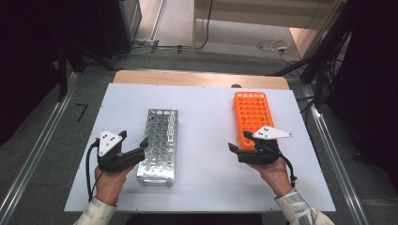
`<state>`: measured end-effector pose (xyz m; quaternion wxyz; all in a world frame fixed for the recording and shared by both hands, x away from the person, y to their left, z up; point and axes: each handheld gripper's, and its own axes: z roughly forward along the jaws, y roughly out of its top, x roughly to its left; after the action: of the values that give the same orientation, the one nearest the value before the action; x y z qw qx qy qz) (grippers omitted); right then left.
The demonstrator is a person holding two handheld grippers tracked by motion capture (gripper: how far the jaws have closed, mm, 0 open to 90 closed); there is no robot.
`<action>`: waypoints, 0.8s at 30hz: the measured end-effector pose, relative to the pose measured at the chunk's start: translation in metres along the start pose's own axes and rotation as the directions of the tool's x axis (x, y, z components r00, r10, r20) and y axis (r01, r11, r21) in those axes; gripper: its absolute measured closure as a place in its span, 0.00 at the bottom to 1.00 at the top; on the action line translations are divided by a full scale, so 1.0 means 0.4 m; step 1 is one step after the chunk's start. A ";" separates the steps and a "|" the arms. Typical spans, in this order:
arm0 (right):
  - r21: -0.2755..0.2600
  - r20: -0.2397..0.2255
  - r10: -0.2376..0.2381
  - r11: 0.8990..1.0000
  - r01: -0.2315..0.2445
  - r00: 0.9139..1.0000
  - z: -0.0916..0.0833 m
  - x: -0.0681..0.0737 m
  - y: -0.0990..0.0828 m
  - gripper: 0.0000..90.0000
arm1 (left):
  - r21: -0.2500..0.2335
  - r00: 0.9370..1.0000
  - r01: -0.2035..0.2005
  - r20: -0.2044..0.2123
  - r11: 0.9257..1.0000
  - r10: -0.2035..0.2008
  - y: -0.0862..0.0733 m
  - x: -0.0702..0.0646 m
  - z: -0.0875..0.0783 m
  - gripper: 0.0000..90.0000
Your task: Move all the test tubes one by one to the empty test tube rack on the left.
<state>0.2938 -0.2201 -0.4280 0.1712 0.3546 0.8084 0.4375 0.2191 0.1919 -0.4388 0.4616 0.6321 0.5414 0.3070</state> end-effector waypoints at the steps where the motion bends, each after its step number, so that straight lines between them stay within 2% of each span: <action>1: -0.002 0.004 0.006 1.000 -0.006 1.000 -0.004 -0.004 -0.003 0.26 | -0.002 1.000 0.004 -0.004 1.000 -0.004 -0.002 0.002 -0.002 0.23; 24: -0.023 0.103 0.057 0.998 -0.055 0.993 -0.092 -0.093 -0.074 0.26 | 0.016 0.996 0.031 -0.079 0.999 -0.030 -0.035 0.062 -0.033 0.22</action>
<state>0.2854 -0.2795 -0.4331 0.2043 0.3975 0.7837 0.4313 0.2072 0.2193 -0.4494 0.4390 0.6153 0.5713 0.3198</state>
